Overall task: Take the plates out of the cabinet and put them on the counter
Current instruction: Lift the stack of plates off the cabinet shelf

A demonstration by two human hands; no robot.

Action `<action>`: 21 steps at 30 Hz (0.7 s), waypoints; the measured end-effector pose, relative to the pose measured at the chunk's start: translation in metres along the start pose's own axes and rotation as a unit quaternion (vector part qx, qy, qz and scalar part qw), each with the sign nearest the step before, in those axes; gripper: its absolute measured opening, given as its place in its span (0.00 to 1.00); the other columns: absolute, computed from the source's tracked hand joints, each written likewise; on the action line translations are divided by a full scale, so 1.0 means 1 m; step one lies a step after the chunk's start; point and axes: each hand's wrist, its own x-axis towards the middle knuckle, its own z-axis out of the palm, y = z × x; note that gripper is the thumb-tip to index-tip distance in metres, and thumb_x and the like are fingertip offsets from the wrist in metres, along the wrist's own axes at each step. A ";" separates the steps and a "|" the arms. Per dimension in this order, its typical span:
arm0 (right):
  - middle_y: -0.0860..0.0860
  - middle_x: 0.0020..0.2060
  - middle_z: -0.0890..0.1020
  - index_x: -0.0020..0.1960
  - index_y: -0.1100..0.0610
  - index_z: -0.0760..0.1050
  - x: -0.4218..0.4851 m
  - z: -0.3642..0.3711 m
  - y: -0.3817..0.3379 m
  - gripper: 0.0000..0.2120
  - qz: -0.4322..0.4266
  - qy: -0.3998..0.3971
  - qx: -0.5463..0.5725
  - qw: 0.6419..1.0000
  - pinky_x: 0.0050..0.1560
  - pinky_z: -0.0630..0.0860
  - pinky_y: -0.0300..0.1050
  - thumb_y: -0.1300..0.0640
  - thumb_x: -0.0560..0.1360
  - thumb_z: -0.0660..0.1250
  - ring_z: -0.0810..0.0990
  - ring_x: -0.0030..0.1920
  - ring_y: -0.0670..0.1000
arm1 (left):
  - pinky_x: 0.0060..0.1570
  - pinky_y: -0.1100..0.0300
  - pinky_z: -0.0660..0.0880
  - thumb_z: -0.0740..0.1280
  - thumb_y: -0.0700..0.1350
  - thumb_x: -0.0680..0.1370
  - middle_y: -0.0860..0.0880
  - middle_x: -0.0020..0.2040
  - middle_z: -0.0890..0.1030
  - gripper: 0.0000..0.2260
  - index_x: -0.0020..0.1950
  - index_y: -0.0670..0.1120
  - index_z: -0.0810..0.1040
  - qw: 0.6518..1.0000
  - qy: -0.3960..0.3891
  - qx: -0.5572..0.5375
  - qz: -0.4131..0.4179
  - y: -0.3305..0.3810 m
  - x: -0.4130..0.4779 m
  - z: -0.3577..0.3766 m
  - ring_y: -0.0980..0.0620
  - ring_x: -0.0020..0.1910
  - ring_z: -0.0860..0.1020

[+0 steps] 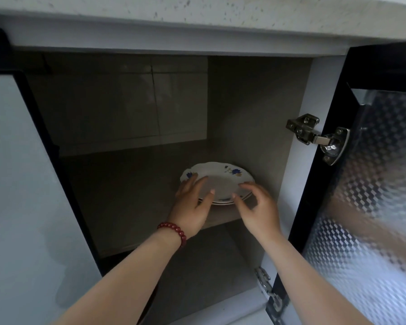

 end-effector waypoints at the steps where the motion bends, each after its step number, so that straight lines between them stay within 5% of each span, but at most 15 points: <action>1: 0.47 0.56 0.79 0.56 0.52 0.78 0.002 0.000 -0.001 0.14 0.014 0.000 0.006 1.000 0.54 0.73 0.42 0.51 0.71 0.71 0.77 0.58 0.49 | 0.73 0.54 0.53 0.54 0.55 0.80 0.53 0.78 0.54 0.22 0.74 0.55 0.60 0.999 0.012 -0.030 -0.010 0.002 0.002 0.000 0.53 0.76 0.52; 12: 0.53 0.64 0.75 0.64 0.56 0.73 0.017 0.004 -0.005 0.24 0.116 -0.008 -0.018 0.993 0.57 0.66 0.38 0.49 0.71 0.70 0.72 0.64 0.53 | 0.73 0.50 0.54 0.54 0.59 0.78 0.49 0.78 0.55 0.25 0.75 0.54 0.59 0.968 0.039 -0.184 -0.163 0.009 0.017 -0.008 0.48 0.76 0.55; 15: 0.54 0.65 0.74 0.66 0.56 0.71 0.018 0.003 -0.006 0.26 0.139 -0.025 -0.016 0.990 0.57 0.67 0.40 0.48 0.71 0.70 0.71 0.65 0.54 | 0.72 0.53 0.55 0.54 0.57 0.79 0.51 0.75 0.62 0.24 0.74 0.51 0.62 0.952 0.042 -0.254 -0.165 0.012 0.018 -0.008 0.51 0.73 0.61; 19: 0.53 0.66 0.74 0.68 0.55 0.69 0.019 0.003 -0.010 0.27 0.156 -0.038 0.010 0.987 0.57 0.67 0.38 0.50 0.72 0.70 0.71 0.66 0.53 | 0.68 0.53 0.65 0.54 0.57 0.80 0.52 0.61 0.76 0.14 0.57 0.53 0.74 0.875 0.071 -0.438 -0.192 0.020 0.016 -0.013 0.54 0.60 0.72; 21: 0.53 0.65 0.75 0.69 0.54 0.68 0.019 0.003 -0.011 0.28 0.169 -0.037 0.017 0.985 0.59 0.69 0.41 0.51 0.71 0.71 0.72 0.65 0.54 | 0.63 0.57 0.67 0.51 0.56 0.81 0.52 0.56 0.75 0.19 0.67 0.49 0.69 0.842 0.077 -0.499 -0.188 0.027 0.013 -0.018 0.53 0.58 0.72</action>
